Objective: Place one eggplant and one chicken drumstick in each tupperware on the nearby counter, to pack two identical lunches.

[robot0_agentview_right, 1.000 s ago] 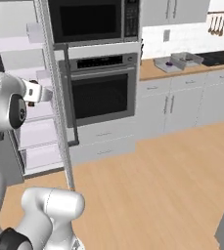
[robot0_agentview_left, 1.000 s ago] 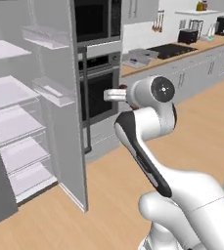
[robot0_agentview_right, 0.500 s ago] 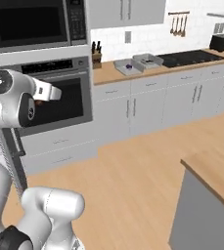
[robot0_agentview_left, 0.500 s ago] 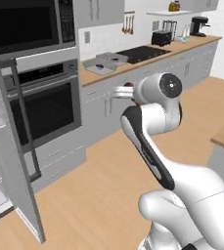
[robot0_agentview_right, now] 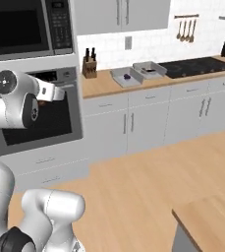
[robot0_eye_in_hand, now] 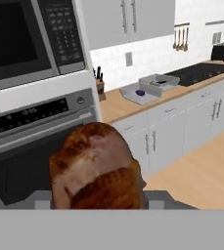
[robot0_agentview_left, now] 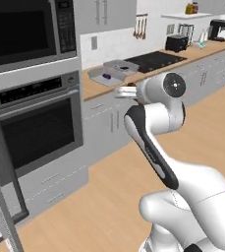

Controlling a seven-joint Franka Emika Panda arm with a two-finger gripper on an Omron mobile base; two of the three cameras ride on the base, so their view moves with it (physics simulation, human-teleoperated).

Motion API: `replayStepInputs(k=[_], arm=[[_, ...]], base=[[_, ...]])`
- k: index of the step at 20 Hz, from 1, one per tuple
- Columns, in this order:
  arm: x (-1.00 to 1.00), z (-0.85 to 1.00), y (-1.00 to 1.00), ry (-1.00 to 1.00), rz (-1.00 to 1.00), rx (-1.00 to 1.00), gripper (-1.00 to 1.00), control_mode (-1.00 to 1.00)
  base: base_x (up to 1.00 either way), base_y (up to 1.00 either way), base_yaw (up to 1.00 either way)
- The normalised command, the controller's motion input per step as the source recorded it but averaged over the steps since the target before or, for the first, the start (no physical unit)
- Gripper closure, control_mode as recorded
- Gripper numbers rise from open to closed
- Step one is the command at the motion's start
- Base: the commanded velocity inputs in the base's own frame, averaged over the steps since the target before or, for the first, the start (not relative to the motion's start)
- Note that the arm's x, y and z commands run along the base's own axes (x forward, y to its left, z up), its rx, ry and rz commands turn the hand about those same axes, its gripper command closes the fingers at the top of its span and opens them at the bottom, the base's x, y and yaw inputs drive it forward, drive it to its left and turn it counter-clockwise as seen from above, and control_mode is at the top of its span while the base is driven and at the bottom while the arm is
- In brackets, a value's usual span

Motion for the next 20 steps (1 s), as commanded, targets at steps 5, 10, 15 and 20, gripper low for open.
replayStepInputs(k=[5, 10, 15, 20], arm=[[0.0, 0.0, 0.0, 0.0, 0.0, 0.0, 1.0, 1.0], [0.0, 0.0, 0.0, 0.0, 0.0, 0.0, 1.0, 1.0], [0.0, 0.0, 0.0, 0.0, 0.0, 0.0, 1.0, 1.0], [0.0, 0.0, 0.0, 0.0, 0.0, 0.0, 1.0, 1.0]], base=[[1.0, -0.52, 0.12], [1.0, -0.9, -0.01], [1.0, -0.41, 0.0], [1.0, -0.25, 0.0]])
